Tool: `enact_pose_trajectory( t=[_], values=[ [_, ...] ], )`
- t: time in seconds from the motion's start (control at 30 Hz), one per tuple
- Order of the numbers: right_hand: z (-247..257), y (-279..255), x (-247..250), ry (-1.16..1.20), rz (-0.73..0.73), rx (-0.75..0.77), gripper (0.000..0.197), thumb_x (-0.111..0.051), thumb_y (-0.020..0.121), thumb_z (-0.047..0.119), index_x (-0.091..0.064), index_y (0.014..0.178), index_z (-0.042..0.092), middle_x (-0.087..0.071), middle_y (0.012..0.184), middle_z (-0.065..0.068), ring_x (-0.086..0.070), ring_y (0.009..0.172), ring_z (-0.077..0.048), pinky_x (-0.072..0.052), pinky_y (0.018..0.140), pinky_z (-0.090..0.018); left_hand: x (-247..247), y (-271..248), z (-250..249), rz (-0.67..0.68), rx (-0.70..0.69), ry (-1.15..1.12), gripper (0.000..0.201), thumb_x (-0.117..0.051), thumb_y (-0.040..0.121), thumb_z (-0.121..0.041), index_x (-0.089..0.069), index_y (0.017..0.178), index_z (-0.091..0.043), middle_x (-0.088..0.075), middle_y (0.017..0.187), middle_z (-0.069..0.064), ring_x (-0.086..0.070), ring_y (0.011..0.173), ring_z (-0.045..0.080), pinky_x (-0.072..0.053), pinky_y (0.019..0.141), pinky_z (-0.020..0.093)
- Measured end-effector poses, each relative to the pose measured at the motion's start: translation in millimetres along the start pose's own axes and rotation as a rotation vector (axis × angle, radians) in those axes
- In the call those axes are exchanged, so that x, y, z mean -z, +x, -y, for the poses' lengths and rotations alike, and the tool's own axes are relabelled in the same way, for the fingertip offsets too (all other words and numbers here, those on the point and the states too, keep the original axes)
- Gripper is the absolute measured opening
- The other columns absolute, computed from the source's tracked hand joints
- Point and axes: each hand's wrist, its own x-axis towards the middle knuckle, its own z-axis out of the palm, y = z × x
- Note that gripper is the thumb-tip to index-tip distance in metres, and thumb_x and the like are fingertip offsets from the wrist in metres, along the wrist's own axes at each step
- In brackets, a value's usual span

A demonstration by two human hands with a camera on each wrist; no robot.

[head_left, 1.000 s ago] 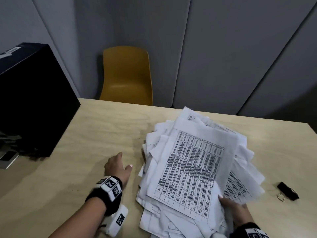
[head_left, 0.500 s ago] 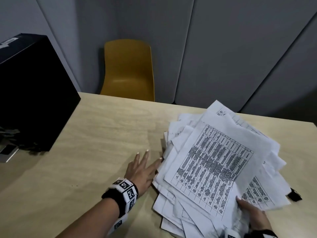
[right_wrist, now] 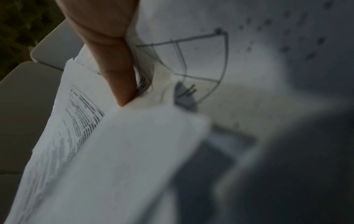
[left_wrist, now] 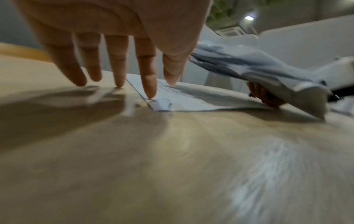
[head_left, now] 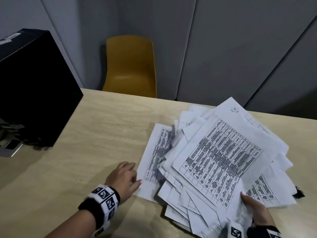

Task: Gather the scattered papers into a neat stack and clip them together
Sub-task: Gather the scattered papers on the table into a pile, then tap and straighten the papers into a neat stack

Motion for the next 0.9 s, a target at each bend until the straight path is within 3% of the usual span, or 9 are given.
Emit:
enact_pose_trajectory(
  t=[0.17,0.27,0.4,0.47,0.53,0.63,0.77,0.83,0.9],
  values=[
    [0.6,2.5,-24.2,-0.059,0.004,0.055,0.041,-0.067,0.059,0.012,-0.067,0.092,-0.012,-0.068,0.092,-0.027,-0.068,0.058,-0.037,-0.057,0.067,-0.048,-5.0,10.0,-15.1,-0.015,0.329,-0.099,0.098,-0.072,0.066,-0.052,-0.017,0.143,-0.026,-0.023,0.148,0.005,-0.028,0.133,0.030,-0.036,0.104,0.040],
    [-5.9,4.9,-36.1,-0.112,-0.019,0.122,0.044,-0.063,0.064,0.007,-0.061,0.105,-0.009,-0.072,0.084,-0.022,-0.069,0.058,-0.034,-0.058,0.057,-0.043,-17.7,20.1,-23.9,-0.047,0.355,-0.316,0.112,-0.074,0.068,-0.024,0.005,0.147,-0.031,-0.025,0.143,0.009,-0.035,0.131,0.032,-0.038,0.103,0.037],
    [-12.3,6.5,-53.4,-0.275,-0.083,0.269,0.027,-0.060,0.074,-0.005,-0.057,0.101,-0.006,-0.067,0.082,-0.024,-0.065,0.064,-0.032,-0.051,0.059,-0.035,-15.2,24.3,-14.9,0.067,0.545,-0.863,0.069,-0.063,0.079,-0.018,-0.033,0.141,-0.019,-0.057,0.132,0.007,-0.060,0.110,0.027,-0.048,0.095,0.036],
    [-12.8,4.9,-63.6,-0.465,-0.142,0.337,0.015,-0.060,0.078,-0.007,-0.057,0.093,-0.007,-0.064,0.080,-0.024,-0.061,0.066,-0.029,-0.044,0.057,-0.030,-6.9,21.9,-17.1,0.174,0.629,-1.358,0.045,-0.058,0.084,-0.030,-0.058,0.121,-0.005,-0.067,0.115,0.019,-0.067,0.094,0.031,-0.051,0.091,0.044],
    [-15.2,3.6,-72.2,-0.620,-0.160,0.386,0.016,-0.060,0.078,-0.006,-0.056,0.092,-0.012,-0.061,0.068,-0.019,-0.055,0.059,-0.025,-0.040,0.051,-0.026,6.4,15.4,-13.2,0.267,0.667,-1.733,0.058,-0.047,0.085,-0.055,-0.064,0.110,-0.006,-0.072,0.095,0.021,-0.069,0.085,0.032,-0.050,0.086,0.044],
    [-21.9,2.7,-82.3,-0.723,-0.136,0.361,0.023,-0.059,0.080,-0.001,-0.052,0.099,-0.012,-0.058,0.071,-0.017,-0.054,0.061,-0.023,-0.046,0.047,-0.025,16.5,12.3,-3.9,0.371,0.635,-1.599,0.068,-0.066,0.057,-0.072,-0.071,0.102,-0.021,-0.072,0.102,0.016,-0.066,0.098,0.033,-0.047,0.093,0.046],
    [-25.6,-9.1,-98.0,-0.742,-0.038,0.355,0.015,-0.054,0.083,-0.006,-0.049,0.097,-0.007,-0.056,0.076,-0.014,-0.052,0.066,-0.021,-0.040,0.046,-0.022,3.1,14.5,-0.7,0.410,0.675,-1.209,0.088,-0.092,0.012,-0.035,-0.072,0.092,-0.004,-0.069,0.104,0.023,-0.063,0.097,0.037,-0.050,0.092,0.046],
    [-26.8,-6.8,-102.1,-0.713,-0.005,0.339,0.018,-0.052,0.083,-0.008,-0.046,0.101,-0.006,-0.054,0.080,-0.013,-0.051,0.069,-0.019,-0.042,0.044,-0.021,-6.8,18.6,1.6,0.309,0.695,-1.116,0.053,-0.085,0.024,-0.017,-0.071,0.072,0.000,-0.069,0.102,0.027,-0.064,0.097,0.041,-0.049,0.093,0.053],
    [-27.9,-1.2,-102.2,-0.672,-0.014,0.306,0.028,-0.056,0.080,-0.006,-0.047,0.106,-0.009,-0.057,0.084,-0.016,-0.054,0.069,-0.022,-0.047,0.047,-0.022,-2.3,14.6,-7.3,0.263,0.712,-1.131,0.026,-0.075,0.054,0.003,-0.067,0.078,0.008,-0.069,0.094,0.027,-0.065,0.090,0.040,-0.050,0.091,0.054]
  ],
)
